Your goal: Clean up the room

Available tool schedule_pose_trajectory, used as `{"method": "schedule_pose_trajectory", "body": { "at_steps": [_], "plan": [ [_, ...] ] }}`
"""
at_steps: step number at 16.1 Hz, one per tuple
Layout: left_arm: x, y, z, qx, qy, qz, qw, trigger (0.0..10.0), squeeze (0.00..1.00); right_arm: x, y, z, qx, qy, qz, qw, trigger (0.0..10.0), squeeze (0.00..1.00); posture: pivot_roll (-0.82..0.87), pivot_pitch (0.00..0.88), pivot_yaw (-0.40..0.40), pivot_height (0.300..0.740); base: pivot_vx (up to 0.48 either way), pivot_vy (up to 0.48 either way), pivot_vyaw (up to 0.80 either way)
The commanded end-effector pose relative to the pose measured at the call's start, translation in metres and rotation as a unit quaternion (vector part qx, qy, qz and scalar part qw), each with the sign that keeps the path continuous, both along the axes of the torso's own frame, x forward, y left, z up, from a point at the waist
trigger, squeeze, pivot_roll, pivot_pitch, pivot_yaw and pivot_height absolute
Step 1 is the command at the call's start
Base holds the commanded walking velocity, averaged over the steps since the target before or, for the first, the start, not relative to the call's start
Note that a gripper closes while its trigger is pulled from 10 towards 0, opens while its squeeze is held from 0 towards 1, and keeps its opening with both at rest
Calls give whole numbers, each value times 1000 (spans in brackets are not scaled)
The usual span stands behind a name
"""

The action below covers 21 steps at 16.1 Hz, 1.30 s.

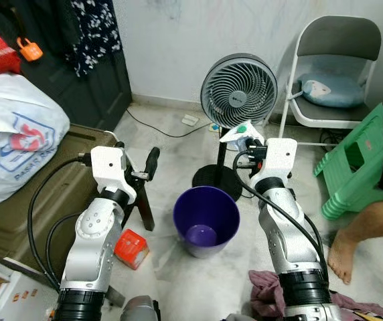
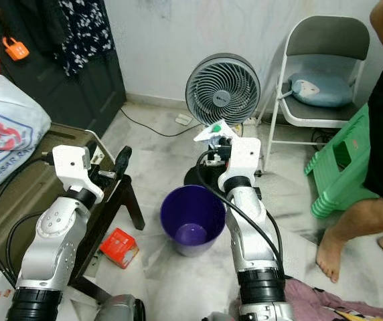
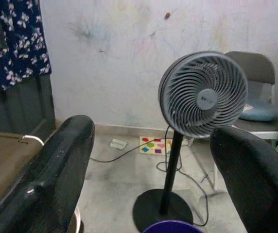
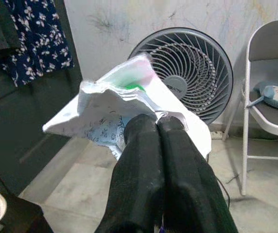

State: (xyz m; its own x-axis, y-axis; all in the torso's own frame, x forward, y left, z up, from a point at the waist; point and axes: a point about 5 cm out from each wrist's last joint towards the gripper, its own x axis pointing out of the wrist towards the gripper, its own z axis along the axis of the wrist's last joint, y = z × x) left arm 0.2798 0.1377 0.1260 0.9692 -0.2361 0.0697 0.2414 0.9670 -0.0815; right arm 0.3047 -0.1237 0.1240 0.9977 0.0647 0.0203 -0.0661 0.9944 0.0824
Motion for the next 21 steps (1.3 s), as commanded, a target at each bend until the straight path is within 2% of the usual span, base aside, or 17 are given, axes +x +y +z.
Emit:
{"method": "schedule_pose_trajectory", "body": {
  "at_steps": [1,8,19,21],
  "plan": [
    [-2,-3,4,-2,-4,-16,1000,10000,0,-1,1,7,6,-9,-1,1000,10000,0,6,18,22,740,0,0,0],
    [-6,-8,5,-10,1,-32,999,10000,0,-4,3,8,8,-3,-3,1000,10000,0,9,30,26,740,275,0,0],
    [-5,-6,5,-7,4,-26,1000,10000,0,0,9,15,12,-14,11,1000,10000,0,14,23,24,740,353,0,0],
    [-3,-4,4,0,10,-11,1000,10000,0,1,11,15,13,-15,15,1000,10000,0,16,21,25,740,148,0,0]
  ]
}}
